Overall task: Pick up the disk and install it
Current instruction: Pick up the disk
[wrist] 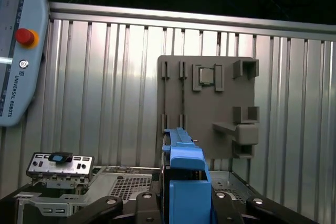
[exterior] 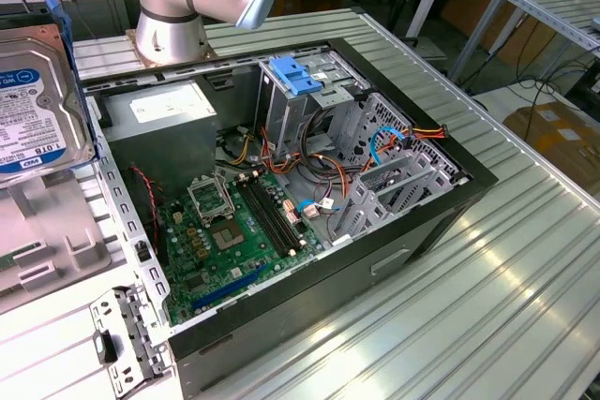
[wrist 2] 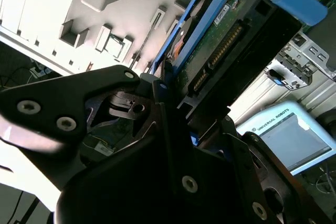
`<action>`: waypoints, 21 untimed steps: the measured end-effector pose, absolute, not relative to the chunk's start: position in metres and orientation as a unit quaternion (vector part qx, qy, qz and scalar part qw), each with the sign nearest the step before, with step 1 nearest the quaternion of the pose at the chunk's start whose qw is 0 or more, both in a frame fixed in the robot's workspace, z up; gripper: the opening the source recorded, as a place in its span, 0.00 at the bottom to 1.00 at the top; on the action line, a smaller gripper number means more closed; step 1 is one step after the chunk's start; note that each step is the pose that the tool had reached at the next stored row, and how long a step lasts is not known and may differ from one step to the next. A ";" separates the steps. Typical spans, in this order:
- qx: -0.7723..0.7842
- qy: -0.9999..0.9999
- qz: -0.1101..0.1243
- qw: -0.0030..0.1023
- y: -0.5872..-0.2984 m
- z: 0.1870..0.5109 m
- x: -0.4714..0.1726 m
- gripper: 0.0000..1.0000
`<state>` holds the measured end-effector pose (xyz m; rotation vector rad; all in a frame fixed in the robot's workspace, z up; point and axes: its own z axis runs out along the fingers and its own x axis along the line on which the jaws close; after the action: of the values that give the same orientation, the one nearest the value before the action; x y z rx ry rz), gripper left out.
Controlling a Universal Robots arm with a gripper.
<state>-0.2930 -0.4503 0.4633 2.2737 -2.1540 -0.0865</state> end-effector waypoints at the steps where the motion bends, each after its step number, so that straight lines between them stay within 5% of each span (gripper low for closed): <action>1: 0.726 -0.687 -0.028 0.004 -0.450 0.463 -0.289 0.37; 21: 0.726 -0.687 -0.028 0.004 -0.452 0.463 -0.256 0.37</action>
<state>-0.2556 -0.4522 0.4631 2.2736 -2.1540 -0.0865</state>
